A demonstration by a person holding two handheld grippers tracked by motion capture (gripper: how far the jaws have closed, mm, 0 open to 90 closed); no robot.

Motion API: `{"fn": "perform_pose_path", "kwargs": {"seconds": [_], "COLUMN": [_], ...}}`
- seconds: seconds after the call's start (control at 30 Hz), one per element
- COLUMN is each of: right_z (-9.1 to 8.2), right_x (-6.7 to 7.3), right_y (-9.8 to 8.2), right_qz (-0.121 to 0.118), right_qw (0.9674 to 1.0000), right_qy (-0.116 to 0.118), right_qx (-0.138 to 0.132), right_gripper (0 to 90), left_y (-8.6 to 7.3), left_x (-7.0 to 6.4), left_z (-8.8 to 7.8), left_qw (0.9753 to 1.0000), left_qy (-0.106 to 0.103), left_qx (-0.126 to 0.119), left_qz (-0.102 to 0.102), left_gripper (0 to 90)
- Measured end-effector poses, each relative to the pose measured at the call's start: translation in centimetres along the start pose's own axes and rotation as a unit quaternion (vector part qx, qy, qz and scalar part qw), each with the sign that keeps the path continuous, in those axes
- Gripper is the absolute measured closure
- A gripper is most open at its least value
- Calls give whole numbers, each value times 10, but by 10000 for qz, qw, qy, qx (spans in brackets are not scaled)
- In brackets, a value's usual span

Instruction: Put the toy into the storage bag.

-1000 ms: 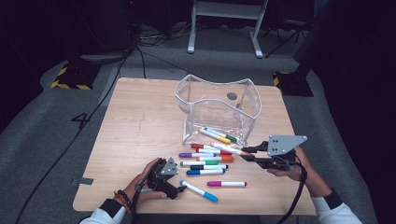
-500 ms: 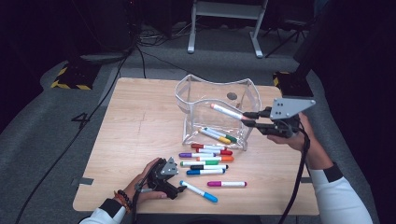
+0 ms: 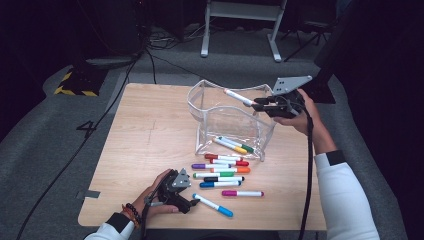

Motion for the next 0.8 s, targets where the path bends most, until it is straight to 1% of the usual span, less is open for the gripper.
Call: {"fn": "perform_pose_path", "kwargs": {"seconds": [0.1,0.17,0.2,0.23,0.4,0.5,0.57,0.67,0.73,0.8], "right_z": [12,18,22,25,43,52,58,63,65,66], "right_x": [-8,-13,-15,-16,-22,-21,-21,-18,-16,-14], "right_y": [-5,-8,-10,-11,-19,-24,-30,-35,-38,-41], "right_qz": [66,169,192,199,277,280,298,335,291,287], "right_qw": [9998,9995,9992,9990,9971,9955,9934,9914,9903,9879], "right_qy": [19,23,33,60,54,131,155,243,335,367], "right_qx": [165,251,340,386,707,897,1094,1242,1317,1476], "right_gripper": [748,748,747,748,748,748,747,747,747,747], "left_y": [0,0,0,0,-1,-1,-1,-1,-1,-1], "left_x": [0,0,0,0,0,0,0,0,0,0], "left_z": [0,0,0,0,-1,-1,-1,-1,-1,-1], "left_qw": [10000,10000,10000,10000,10000,10000,10000,10000,10000,10000], "left_qy": [4,7,7,8,21,24,25,25,27,27], "left_qx": [-3,-2,-3,-4,0,13,15,13,-1,10], "left_qz": [-2,-7,-9,-8,0,12,17,12,3,13], "left_gripper": [101,102,102,101,102,102,102,102,102,102]}}
Point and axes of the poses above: each handheld gripper's, and its own axes: z roughly forward along the jaws, y roughly out of its top, x roughly to its left, the point moved 10 cm from there along z, roughly forward along the jaws, and after that the axes turned 5 degrees about -y, right-handed, at the moved point
